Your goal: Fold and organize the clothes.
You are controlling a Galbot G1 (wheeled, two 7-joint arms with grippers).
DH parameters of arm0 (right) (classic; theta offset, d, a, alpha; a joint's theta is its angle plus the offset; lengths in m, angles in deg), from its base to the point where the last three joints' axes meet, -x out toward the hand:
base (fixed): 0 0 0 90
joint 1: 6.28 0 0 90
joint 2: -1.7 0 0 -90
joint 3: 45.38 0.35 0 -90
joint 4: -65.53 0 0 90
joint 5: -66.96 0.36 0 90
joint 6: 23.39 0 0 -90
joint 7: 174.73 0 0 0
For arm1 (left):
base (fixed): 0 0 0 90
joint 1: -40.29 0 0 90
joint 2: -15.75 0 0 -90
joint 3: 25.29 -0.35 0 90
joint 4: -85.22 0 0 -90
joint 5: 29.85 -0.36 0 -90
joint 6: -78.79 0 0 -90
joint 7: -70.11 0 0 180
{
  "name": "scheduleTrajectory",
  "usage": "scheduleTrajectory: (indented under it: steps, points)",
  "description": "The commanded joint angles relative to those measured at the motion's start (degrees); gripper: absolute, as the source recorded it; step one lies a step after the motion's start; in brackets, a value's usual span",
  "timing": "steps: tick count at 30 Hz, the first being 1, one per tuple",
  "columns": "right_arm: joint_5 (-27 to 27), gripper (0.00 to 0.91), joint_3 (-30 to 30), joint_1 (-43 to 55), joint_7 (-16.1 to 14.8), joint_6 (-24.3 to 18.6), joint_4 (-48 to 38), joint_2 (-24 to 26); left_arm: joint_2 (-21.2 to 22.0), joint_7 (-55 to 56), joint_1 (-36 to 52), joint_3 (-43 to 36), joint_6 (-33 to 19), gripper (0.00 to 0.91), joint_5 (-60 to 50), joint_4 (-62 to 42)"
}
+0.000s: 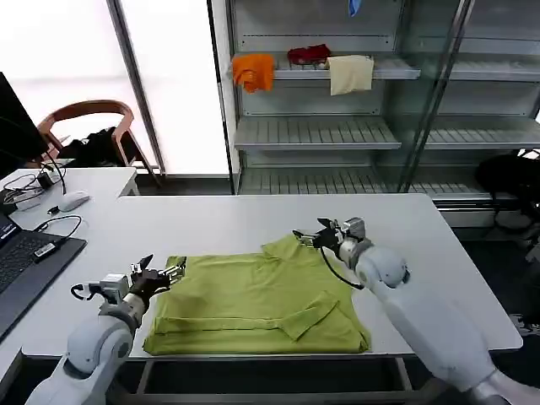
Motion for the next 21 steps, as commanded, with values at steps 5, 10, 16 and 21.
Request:
scheduleTrajectory:
  steps: [5, 10, 16, 21]
  points:
    - [-2.4, 0.907, -4.3, 5.3, -2.9, 3.2, -7.9, -3.9, -0.1, -3.6, 9.5, -4.6, 1.9, 0.907, -1.1, -12.0]
    - [-3.1, 0.907, -4.3, 5.1, -3.3, 3.2, -7.6, -3.9, 0.0, -3.8, 9.6, -4.8, 1.9, 0.907, -1.4, -13.1]
    - [-3.9, 0.796, -4.3, 4.6, -3.9, 3.2, -7.1, -3.8, 0.2, -4.2, 8.6, -4.4, 1.9, 0.685, -1.4, -13.0]
    - [-4.3, 0.605, -4.0, 4.0, -4.3, 3.2, -6.9, -3.7, 0.2, -4.6, 7.8, -3.8, 1.9, 0.212, -0.9, -12.8]
